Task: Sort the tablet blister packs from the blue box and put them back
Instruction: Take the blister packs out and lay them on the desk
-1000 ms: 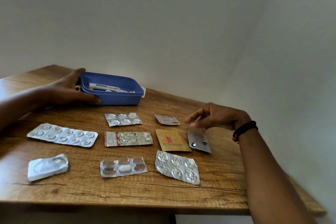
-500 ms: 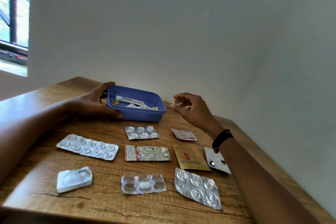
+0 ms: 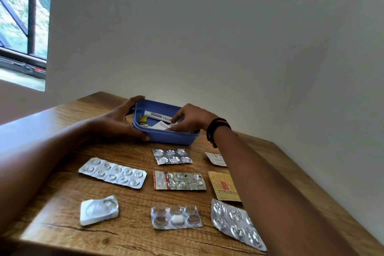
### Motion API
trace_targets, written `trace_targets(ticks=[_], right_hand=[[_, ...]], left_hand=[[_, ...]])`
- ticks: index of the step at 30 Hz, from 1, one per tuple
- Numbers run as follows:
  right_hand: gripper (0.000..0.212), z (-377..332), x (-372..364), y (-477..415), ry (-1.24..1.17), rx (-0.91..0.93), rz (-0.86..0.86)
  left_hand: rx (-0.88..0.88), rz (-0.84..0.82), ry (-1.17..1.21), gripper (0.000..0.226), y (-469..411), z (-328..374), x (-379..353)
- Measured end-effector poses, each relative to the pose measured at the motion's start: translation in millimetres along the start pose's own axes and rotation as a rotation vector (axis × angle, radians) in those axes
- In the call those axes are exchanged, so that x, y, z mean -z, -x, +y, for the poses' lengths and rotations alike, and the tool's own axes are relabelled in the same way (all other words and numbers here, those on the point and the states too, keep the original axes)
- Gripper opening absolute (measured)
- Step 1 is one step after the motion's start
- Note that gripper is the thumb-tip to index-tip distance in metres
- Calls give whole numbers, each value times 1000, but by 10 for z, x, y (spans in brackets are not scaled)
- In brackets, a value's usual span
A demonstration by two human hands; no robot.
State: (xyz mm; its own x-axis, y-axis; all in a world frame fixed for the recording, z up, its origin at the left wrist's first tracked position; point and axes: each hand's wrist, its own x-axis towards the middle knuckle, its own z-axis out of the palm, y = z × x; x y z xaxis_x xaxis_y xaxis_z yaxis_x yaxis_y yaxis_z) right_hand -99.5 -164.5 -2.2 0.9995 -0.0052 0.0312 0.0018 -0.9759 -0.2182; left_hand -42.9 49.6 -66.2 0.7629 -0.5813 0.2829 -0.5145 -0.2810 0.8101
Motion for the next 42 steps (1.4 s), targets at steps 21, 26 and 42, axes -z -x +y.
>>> trace_targets(ticks=[21,26,42], right_hand=[[19,101,-159,176,-483,24,293],[18,160,-175,217,-515,-22,357],[38,502,-139,486,-766,-12,485]], left_hand=[[-6,-7,-6,116,-27,-42,2],[-10,-4,4,116,-32,-52,0],[2,-12,2,123,-85,-121,22]])
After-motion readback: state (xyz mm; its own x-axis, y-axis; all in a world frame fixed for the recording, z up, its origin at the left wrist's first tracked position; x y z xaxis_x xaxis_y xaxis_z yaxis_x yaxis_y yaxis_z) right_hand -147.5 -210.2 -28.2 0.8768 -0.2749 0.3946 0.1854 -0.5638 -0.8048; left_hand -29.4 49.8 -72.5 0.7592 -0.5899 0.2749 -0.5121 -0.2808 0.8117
